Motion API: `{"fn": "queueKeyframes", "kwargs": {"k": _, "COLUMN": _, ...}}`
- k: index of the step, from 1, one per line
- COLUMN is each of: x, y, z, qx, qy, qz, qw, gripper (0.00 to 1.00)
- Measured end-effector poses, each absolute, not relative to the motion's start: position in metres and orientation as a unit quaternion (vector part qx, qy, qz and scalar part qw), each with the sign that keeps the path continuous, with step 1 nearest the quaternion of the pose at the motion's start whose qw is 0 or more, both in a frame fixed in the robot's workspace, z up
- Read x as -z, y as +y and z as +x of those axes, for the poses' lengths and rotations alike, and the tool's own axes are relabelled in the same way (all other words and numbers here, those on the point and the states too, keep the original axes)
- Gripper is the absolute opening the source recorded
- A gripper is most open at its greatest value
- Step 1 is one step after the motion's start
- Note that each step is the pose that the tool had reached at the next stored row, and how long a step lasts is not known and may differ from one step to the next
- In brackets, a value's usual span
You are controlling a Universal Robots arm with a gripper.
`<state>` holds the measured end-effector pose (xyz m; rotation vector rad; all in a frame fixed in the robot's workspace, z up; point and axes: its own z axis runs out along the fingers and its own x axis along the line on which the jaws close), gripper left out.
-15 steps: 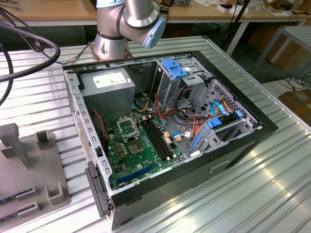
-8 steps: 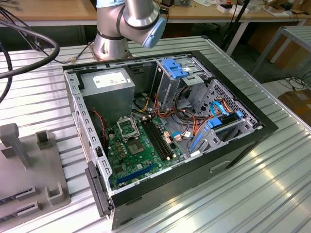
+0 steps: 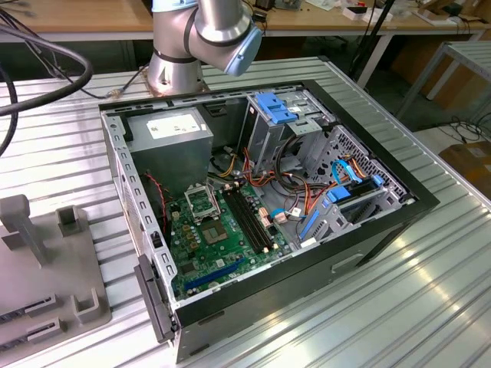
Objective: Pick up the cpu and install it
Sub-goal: 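Pick up the cpu and move it towards the insertion slot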
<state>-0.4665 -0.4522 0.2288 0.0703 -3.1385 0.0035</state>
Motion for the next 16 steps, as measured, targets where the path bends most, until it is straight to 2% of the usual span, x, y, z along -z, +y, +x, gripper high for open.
{"fn": "queueKeyframes", "kwargs": {"k": 16, "x": -0.247, "y": -0.452, "z": -0.466, "qx": -0.001, "qy": -1.0, "qz": 0.022, "qw": 0.002, "gripper": 0.47}}
